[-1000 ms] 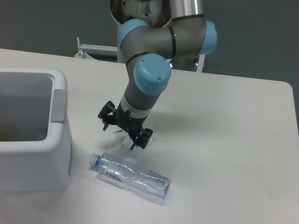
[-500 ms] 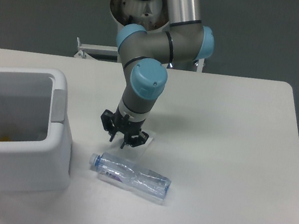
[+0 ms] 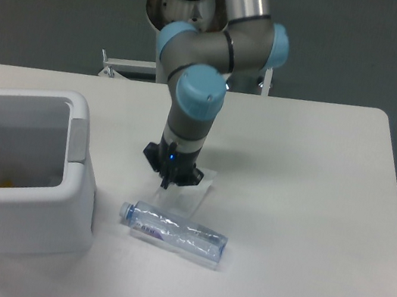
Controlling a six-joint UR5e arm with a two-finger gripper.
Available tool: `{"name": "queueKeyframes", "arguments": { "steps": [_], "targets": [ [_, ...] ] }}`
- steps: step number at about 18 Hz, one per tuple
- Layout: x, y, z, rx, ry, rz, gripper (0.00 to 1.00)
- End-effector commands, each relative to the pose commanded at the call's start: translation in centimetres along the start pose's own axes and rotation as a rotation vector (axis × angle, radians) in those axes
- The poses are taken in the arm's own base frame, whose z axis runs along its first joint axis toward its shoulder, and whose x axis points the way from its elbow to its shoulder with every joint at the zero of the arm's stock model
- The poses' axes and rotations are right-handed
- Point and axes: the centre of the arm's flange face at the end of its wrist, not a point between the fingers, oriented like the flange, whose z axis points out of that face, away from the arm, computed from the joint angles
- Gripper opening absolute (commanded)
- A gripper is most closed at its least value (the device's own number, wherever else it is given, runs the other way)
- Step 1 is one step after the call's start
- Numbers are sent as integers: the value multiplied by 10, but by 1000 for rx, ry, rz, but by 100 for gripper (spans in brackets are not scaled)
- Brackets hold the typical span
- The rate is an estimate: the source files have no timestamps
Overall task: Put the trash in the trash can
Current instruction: 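Lift the paper and carry it over the white trash bin, then open the gripper to drop the paper into the bin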
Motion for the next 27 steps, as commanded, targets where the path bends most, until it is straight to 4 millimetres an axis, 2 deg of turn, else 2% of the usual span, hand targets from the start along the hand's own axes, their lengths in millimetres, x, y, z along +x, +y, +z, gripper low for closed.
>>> {"name": "queueKeyframes", "arguments": {
  "steps": [4, 7, 8, 11, 12, 13, 14, 15, 16, 17, 18, 20, 21, 23, 24, 25, 26, 27],
  "targets": [
    [-24, -9, -89, 285, 24, -63, 0],
    [-33, -16, -139, 452, 70, -205, 0],
    [-32, -25, -155, 494, 95, -262, 0],
    [-26, -56, -235, 598, 108, -487, 0],
    [-20, -64, -251, 620, 113, -520, 0],
    [-10, -74, -260, 629, 132, -545, 0],
    [5, -85, -261, 626, 161, -562, 0],
    [31, -98, -264, 627, 189, -551, 0],
    [43, -103, -263, 626, 202, -537, 0],
    [99, -126, -249, 592, 262, -451, 0],
    [119, -135, -241, 574, 289, -422, 0],
    [147, -149, -218, 528, 335, -383, 0],
    [162, -157, -198, 495, 359, -363, 0],
    [164, -165, -179, 478, 367, -351, 2],
    [165, -167, -175, 484, 367, -338, 18],
    [163, -170, -175, 502, 357, -322, 44],
    [162, -170, -177, 509, 353, -320, 63],
    [162, -169, -177, 506, 347, -322, 79]
  ]
}}
